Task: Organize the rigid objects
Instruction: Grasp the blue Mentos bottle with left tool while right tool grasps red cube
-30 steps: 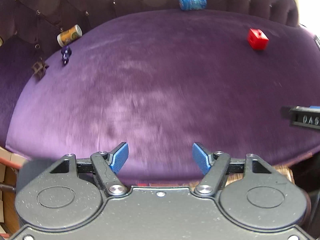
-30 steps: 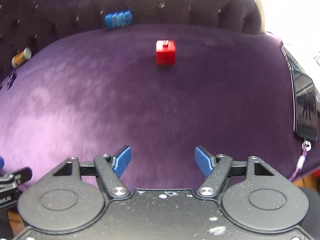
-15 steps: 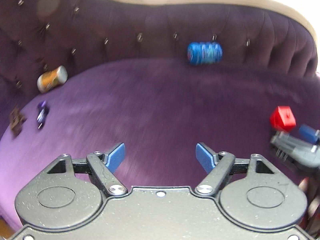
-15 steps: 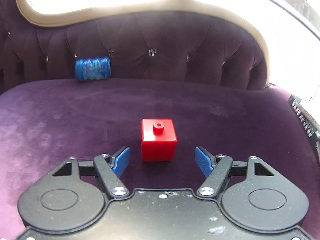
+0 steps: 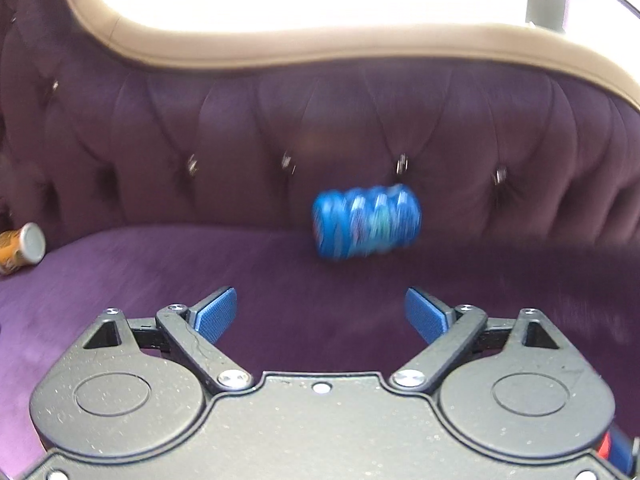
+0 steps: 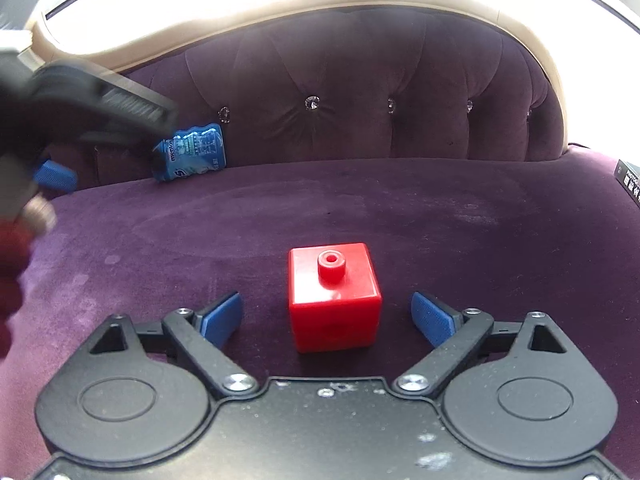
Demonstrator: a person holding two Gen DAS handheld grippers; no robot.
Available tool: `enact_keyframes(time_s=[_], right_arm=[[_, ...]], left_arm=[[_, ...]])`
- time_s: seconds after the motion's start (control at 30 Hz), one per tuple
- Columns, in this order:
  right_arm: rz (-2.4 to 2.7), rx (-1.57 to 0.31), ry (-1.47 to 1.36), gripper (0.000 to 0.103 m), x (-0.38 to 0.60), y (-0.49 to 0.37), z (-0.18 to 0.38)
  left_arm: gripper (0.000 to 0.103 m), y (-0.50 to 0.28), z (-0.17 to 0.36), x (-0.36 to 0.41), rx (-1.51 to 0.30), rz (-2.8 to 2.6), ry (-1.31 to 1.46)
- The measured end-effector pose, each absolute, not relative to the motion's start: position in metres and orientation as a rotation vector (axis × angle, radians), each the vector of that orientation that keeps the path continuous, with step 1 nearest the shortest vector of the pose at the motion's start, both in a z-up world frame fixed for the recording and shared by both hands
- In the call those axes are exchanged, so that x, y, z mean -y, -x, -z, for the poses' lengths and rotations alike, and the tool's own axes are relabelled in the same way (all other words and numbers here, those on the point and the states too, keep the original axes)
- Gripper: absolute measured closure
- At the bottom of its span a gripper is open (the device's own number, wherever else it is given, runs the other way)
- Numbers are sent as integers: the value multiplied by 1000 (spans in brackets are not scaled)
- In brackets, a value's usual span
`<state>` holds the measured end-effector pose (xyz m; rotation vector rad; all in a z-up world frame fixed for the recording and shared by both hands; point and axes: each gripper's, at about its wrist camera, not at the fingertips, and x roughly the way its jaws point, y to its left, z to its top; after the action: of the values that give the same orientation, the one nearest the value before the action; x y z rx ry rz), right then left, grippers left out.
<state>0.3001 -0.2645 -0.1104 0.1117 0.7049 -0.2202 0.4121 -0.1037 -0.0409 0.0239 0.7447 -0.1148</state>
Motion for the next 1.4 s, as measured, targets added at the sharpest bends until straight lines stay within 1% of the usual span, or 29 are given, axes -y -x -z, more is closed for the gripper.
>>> enact_keyframes(time_s=[0.03, 0.17, 0.23, 0.47, 0.63, 0.67, 0.7, 0.73, 0.77, 0.83, 1.0, 1.27, 1.33, 1.4], right_arm=[[221, -701, -109, 9, 264, -300, 111], [217, -684, -119, 9, 264, -294, 112], [216, -678, -120, 8, 263, -289, 112], [214, -661, -120, 8, 263, -285, 113], [212, -657, -120, 8, 262, -284, 113], [213, -656, -120, 8, 262, -284, 114], [213, -656, -120, 8, 263, -284, 114], [213, -656, -120, 8, 262, -284, 114], [213, -655, -119, 8, 262, -283, 114], [212, -655, -118, 8, 262, -284, 114], [213, -657, -113, 8, 261, -284, 114], [220, -660, -97, 12, 257, -286, 113], [222, -659, -92, 17, 256, -286, 112], [225, -659, -84, 27, 254, -285, 111]], left_arm=[[10, -418, 40, 109, -730, 109, -28], [9, -442, 40, 136, -699, 105, -98], [5, -452, 42, 147, -697, 111, -130], [4, -474, 55, 165, -690, 71, -212], [4, -493, 67, 170, -757, 67, -197], [5, -497, 69, 170, -777, 72, -182], [9, -501, 71, 168, -799, 75, -164], [23, -505, 72, 166, -815, 76, -141], [25, -508, 72, 163, -836, 77, -111], [26, -511, 71, 155, -858, 84, -48], [26, -492, 67, 143, -880, 100, -40], [26, -414, 61, 102, -956, 111, -102], [26, -388, 59, 85, -976, 109, -99], [27, -363, 55, 72, -1001, 86, -107]])
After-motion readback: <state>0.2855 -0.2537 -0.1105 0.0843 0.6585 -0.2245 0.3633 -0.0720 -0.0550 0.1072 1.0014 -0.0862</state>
